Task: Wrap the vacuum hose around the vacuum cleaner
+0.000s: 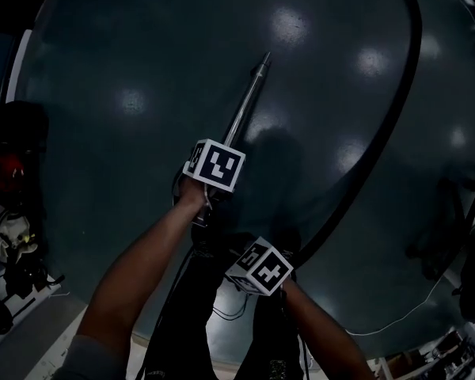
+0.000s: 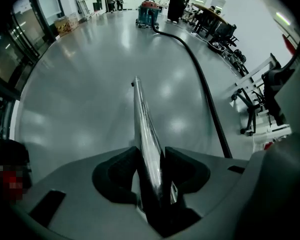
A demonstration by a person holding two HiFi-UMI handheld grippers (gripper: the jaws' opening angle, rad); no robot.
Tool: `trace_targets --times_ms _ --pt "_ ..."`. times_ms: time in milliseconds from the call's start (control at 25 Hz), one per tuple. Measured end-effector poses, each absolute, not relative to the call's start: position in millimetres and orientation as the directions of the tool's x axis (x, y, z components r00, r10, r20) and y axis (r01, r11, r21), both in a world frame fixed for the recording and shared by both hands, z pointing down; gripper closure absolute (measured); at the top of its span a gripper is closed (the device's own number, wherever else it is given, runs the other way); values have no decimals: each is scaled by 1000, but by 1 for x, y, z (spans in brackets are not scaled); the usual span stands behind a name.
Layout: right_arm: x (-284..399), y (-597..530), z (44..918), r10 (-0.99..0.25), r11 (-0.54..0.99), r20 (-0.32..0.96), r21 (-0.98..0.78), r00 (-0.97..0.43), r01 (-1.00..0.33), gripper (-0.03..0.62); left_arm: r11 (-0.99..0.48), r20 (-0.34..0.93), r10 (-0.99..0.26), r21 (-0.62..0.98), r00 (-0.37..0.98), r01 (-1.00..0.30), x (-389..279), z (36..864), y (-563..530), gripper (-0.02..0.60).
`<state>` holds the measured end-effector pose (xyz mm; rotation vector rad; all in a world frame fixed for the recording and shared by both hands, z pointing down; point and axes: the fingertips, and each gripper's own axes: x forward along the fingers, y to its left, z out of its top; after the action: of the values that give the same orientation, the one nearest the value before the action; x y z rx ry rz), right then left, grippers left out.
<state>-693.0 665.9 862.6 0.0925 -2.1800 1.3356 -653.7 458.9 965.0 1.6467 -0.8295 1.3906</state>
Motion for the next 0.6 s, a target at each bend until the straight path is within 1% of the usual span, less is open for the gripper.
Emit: trace_targets --times_ms 160,280,440,600 --pt "-661 666 835 217 449 520 -805 -826 -388 394 -414 981 68 193 182 -889 -632 944 465 393" --pt "-636 673 806 229 398 517 -823 -825 -406 405 -388 968 125 249 217 -887 -610 917 477 393" --pt "-607 679 759 251 329 456 -870 -854 -368 407 -407 948 193 312 253 -859 -585 883 490 373" --pt "-572 685 710 280 298 398 -901 -874 -315 407 -447 935 178 356 308 -820 -557 842 499 341"
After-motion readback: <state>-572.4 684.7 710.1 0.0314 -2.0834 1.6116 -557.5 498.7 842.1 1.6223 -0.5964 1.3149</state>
